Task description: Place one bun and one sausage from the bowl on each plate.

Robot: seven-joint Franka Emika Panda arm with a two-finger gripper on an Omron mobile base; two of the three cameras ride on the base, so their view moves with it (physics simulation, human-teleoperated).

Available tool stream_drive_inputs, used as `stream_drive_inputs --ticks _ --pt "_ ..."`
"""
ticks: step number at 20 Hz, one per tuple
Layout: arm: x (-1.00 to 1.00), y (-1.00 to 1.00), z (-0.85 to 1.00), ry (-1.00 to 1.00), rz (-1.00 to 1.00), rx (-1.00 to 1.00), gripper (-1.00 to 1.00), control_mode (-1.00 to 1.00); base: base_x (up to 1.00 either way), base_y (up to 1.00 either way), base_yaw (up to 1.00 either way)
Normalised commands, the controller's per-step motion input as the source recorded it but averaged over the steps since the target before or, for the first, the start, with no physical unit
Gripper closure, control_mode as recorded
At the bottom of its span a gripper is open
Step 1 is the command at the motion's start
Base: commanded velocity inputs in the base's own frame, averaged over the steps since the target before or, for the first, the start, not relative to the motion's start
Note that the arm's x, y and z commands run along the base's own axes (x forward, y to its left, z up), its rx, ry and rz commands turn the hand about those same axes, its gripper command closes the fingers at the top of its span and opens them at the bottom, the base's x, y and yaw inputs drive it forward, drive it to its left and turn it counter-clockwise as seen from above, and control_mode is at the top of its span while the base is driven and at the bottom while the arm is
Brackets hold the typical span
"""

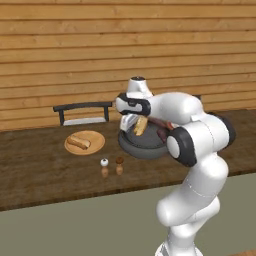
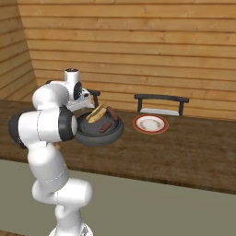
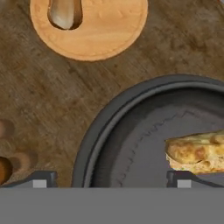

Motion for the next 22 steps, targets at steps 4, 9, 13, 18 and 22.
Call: stream_drive_inputs --ticks 4,9,13,18,22 --pt "0.25 -0.69 0.19 0.07 -0.45 0.09 -1.0 -1.0 0.0 0.0 0.0" --pt "-0.02 -0.28 0.06 0.01 -0.52 0.03 -1.0 -1.0 0.0 0.0 0.0" --pt "-0.25 -0.21 0.0 -0.01 -0.47 0.0 -1.0 -1.0 0.0 0.0 0.0" --pt "0.38 0.02 -0.09 -0.01 -0.15 0.0 -1.0 -1.0 0.0 0.0 0.0" --pt "0.82 0.02 -0.3 0.04 -0.09 0.0 -1.0 -1.0 0.0 0.0 0.0"
